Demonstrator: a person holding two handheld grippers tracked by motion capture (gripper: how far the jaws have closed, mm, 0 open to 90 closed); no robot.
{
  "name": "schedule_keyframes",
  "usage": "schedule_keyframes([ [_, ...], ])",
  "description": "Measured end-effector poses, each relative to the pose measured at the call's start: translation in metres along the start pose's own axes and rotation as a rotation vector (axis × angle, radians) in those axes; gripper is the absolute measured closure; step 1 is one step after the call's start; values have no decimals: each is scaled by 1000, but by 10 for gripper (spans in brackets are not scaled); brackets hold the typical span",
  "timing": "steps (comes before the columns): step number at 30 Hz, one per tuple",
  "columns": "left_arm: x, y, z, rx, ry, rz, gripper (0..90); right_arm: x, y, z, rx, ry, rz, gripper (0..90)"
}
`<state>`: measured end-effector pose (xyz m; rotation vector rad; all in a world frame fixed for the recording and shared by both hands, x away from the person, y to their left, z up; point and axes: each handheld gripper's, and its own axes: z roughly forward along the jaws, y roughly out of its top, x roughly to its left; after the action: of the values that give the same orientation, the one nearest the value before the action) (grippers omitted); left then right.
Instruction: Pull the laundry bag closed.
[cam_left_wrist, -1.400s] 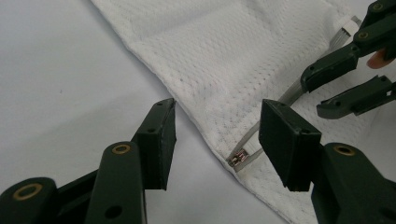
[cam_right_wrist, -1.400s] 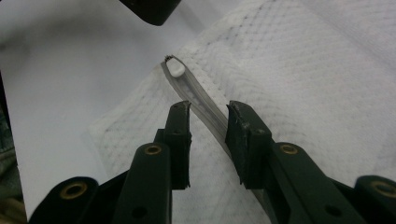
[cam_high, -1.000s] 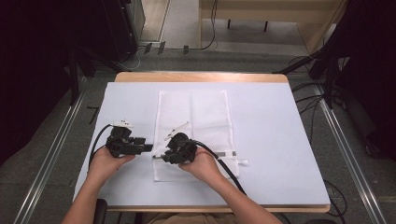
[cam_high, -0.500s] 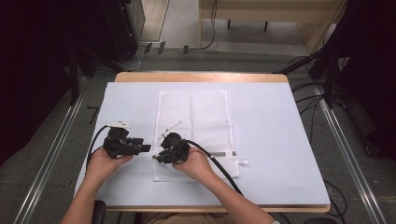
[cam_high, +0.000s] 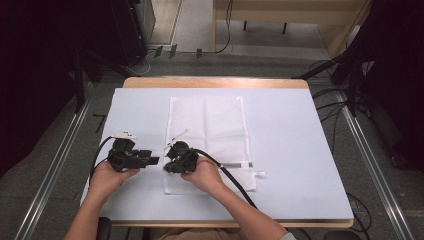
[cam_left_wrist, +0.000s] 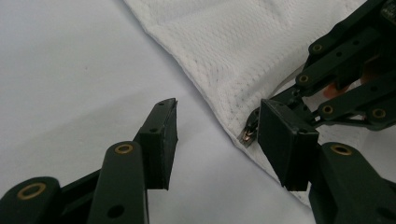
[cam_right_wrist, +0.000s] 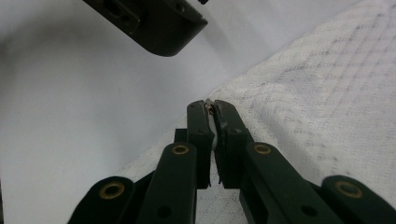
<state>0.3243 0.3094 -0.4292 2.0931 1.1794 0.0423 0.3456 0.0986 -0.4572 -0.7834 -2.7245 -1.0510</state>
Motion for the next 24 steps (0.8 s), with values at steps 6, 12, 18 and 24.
schedule_keyframes([
  [6, -3, -1, 2, 7, -34, 12, 486, -4, 4, -15, -38, -6, -12, 878],
  [12, -7, 0, 4, 16, -67, 46, 479, -6, 10, -27, -65, -24, -21, 877],
  [18, -13, 2, 11, 35, -101, 63, 470, -7, 13, -34, -103, 15, 1, 877],
  [24, -16, 3, 23, 95, -130, 76, 548, -3, 16, -39, -111, 9, -30, 877],
])
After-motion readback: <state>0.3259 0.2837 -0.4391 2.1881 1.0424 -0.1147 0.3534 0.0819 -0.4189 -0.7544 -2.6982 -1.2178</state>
